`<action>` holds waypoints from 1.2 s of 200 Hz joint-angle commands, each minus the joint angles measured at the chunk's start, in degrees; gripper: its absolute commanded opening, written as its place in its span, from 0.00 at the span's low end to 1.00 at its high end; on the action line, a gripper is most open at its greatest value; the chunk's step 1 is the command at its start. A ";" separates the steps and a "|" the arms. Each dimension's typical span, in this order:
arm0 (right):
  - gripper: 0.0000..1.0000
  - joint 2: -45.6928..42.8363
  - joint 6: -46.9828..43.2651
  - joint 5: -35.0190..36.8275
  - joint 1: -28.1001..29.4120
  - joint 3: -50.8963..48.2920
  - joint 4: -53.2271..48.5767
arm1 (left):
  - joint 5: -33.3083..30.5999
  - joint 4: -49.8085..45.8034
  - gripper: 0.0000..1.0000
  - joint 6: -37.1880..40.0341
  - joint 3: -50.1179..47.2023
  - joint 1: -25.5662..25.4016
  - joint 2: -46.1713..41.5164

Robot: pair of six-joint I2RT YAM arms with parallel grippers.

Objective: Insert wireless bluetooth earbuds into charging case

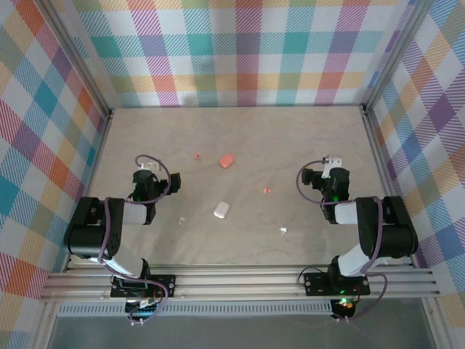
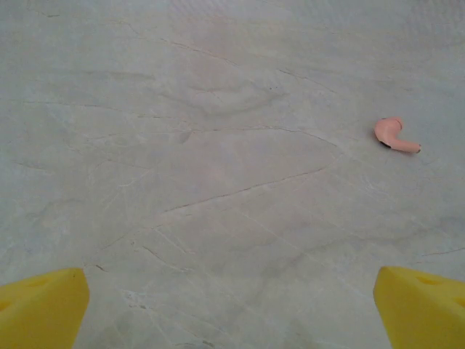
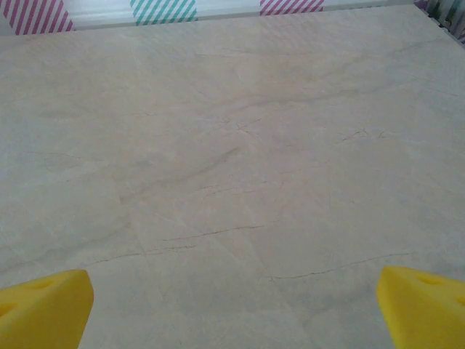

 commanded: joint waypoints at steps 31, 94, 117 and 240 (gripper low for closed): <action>1.00 -0.54 -0.32 -1.12 -0.43 0.92 0.86 | 0.61 1.99 1.00 0.83 1.15 -0.05 -0.17; 1.00 -0.55 -0.35 -1.13 -0.47 0.92 0.86 | 0.50 1.94 1.00 0.83 1.10 -0.09 -0.17; 1.00 -0.64 -0.36 -1.13 -0.48 0.92 0.86 | 0.52 1.96 1.00 0.83 1.13 -0.04 -0.17; 1.00 -0.66 -0.28 -1.22 -0.45 0.74 1.04 | 0.34 -0.27 1.00 0.90 2.03 -0.11 -1.12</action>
